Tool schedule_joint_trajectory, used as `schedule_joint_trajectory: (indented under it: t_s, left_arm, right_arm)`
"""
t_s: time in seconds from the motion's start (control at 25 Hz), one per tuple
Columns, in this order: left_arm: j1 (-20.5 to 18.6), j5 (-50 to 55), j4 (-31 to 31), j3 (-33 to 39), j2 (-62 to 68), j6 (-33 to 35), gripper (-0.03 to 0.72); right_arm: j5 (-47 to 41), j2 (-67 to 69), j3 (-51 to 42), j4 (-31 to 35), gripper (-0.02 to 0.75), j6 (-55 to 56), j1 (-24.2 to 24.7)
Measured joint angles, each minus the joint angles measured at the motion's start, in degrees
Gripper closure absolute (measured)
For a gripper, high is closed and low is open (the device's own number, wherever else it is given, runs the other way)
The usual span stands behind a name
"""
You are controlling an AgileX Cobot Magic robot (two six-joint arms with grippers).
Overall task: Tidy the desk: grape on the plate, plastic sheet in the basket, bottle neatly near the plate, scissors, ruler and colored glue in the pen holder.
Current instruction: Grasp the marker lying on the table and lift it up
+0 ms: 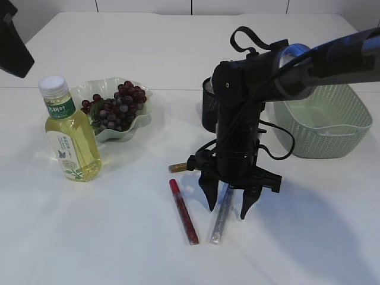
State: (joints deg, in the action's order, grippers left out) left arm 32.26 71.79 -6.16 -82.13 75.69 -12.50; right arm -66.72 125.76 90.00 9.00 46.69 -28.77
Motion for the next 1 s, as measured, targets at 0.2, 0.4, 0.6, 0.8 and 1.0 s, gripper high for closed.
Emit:
schedule_joint_trajectory:
  t_s: [0.2, 0.4, 0.6, 0.8, 1.0]
  left_arm:
    - [0.00, 0.00, 0.00, 0.00, 0.00, 0.00, 0.338]
    - [0.00, 0.00, -0.05, 0.00, 0.00, 0.00, 0.338]
    - [0.00, 0.00, -0.14, 0.00, 0.00, 0.00, 0.338]
    - [0.00, 0.00, -0.14, 0.00, 0.00, 0.00, 0.338]
    - [0.00, 0.00, -0.14, 0.00, 0.00, 0.00, 0.338]
  right_arm:
    - [0.12, 0.00, 0.00, -1.03, 0.267, -0.12, 0.00]
    - [1.30, 0.00, 0.00, -1.40, 0.267, -0.12, 0.00]
    - [1.93, 0.36, 0.00, -1.40, 0.267, -0.12, 0.00]
    - [1.93, 0.91, 0.00, -1.40, 0.267, -0.12, 0.00]
    - [1.93, 0.91, 0.03, -1.40, 0.267, -0.12, 0.00]
